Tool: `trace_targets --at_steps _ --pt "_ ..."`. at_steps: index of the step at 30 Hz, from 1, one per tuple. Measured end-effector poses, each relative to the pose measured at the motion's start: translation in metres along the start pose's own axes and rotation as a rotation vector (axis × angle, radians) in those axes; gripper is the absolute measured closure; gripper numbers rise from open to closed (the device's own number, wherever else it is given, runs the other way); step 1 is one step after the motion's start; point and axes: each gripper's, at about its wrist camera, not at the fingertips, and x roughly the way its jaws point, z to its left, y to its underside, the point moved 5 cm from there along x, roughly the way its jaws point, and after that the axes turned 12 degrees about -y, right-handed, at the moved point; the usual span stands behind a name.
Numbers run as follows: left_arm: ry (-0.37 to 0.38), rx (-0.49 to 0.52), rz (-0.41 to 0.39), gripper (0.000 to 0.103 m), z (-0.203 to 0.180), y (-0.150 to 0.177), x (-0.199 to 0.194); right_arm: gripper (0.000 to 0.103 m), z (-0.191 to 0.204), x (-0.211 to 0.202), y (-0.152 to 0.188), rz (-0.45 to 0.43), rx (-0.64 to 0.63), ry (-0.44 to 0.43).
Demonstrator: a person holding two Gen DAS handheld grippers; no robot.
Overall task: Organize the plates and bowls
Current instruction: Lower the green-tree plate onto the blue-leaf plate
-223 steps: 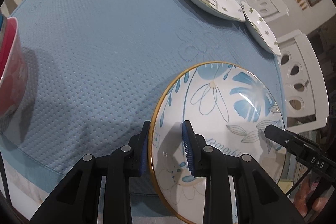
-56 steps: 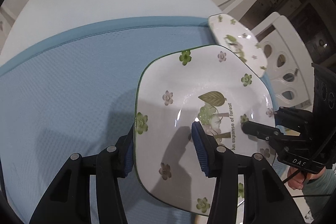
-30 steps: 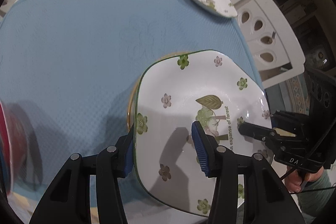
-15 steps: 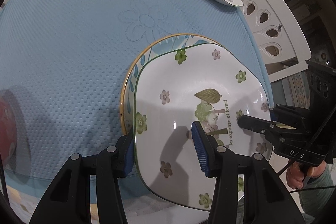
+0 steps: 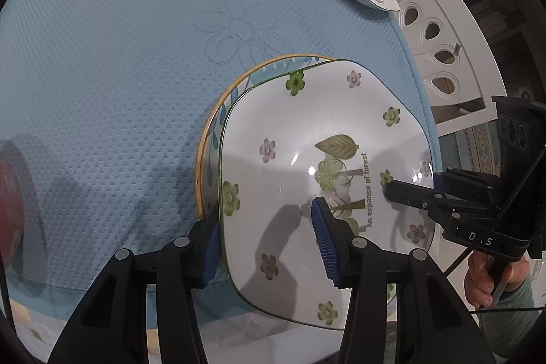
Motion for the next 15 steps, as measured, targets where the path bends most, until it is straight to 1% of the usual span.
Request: trace_targets --at_steps 15 --pt "0.020 -0.009 0.023 0.058 0.004 0.000 0.000 0.076 -0.013 -0.008 -0.011 0.008 0.075 -0.014"
